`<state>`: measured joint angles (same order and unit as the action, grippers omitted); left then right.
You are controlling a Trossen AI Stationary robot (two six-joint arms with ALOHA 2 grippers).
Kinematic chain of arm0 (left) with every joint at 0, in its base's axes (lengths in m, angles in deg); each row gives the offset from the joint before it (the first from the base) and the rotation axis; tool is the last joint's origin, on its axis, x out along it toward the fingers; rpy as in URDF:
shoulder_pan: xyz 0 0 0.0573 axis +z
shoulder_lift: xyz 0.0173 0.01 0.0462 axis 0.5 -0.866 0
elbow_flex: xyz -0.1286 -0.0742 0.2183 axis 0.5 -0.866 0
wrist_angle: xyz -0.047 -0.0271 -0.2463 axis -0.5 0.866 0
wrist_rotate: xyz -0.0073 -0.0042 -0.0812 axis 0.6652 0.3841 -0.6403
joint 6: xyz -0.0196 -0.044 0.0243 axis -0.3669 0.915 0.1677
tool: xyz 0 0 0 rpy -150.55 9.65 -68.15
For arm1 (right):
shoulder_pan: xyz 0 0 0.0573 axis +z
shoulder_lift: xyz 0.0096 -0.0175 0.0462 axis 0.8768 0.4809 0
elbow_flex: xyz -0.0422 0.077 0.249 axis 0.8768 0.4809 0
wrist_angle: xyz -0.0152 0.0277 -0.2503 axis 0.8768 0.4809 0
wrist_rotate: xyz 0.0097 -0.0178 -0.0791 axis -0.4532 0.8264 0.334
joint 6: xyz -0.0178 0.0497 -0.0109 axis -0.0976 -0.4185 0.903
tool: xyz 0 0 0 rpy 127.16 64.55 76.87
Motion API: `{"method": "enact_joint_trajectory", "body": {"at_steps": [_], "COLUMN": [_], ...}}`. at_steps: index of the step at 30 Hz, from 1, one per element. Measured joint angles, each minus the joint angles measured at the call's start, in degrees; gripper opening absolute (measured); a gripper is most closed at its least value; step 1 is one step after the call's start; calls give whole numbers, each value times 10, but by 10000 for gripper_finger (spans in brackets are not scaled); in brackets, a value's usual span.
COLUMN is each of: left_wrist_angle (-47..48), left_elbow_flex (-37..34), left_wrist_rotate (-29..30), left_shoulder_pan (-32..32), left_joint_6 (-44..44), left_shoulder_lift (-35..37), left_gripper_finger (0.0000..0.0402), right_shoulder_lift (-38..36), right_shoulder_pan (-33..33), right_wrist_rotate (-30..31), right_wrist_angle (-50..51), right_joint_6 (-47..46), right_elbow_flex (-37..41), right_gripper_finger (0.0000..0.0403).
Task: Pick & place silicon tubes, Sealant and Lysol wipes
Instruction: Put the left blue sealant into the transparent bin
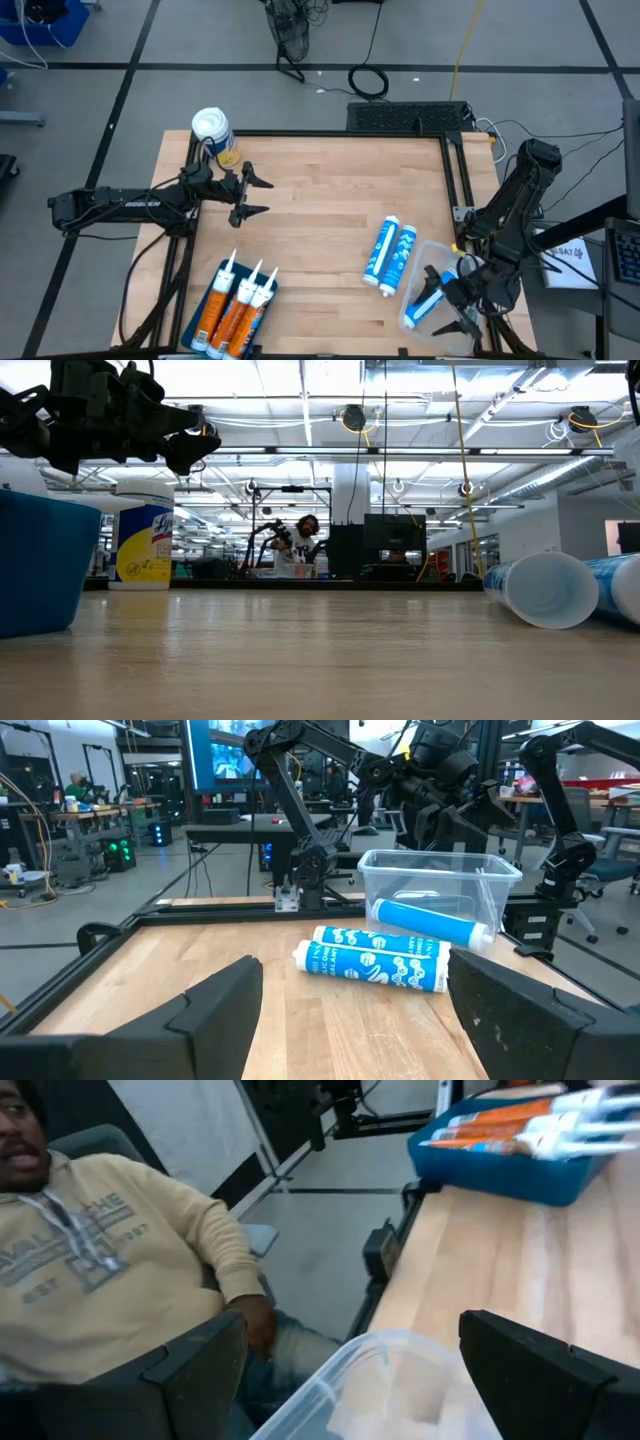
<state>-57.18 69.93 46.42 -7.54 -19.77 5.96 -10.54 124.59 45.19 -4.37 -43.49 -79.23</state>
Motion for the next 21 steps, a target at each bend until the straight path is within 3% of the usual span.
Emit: {"method": "enact_joint_trajectory", "body": {"at_steps": [8,16,21], "left_wrist_angle": [0,0,0], "left_elbow_flex": [0,0,0], "left_wrist_rotate": [0,0,0], "left_shoulder_pan": [0,0,0], "left_joint_6": [0,0,0], "left_shoulder_lift": [0,0,0], "left_gripper_finger": [310,310,310], "right_shoulder_lift": [0,1,25], "right_shoulder_pan": [-12,-84,-145], "right_wrist_rotate": [30,76,73], "right_wrist_angle": [0,-19,-112], "right_joint_6": [20,25,120], "right_elbow_flex": [0,0,0], "right_gripper_finger": [339,339,339]}}
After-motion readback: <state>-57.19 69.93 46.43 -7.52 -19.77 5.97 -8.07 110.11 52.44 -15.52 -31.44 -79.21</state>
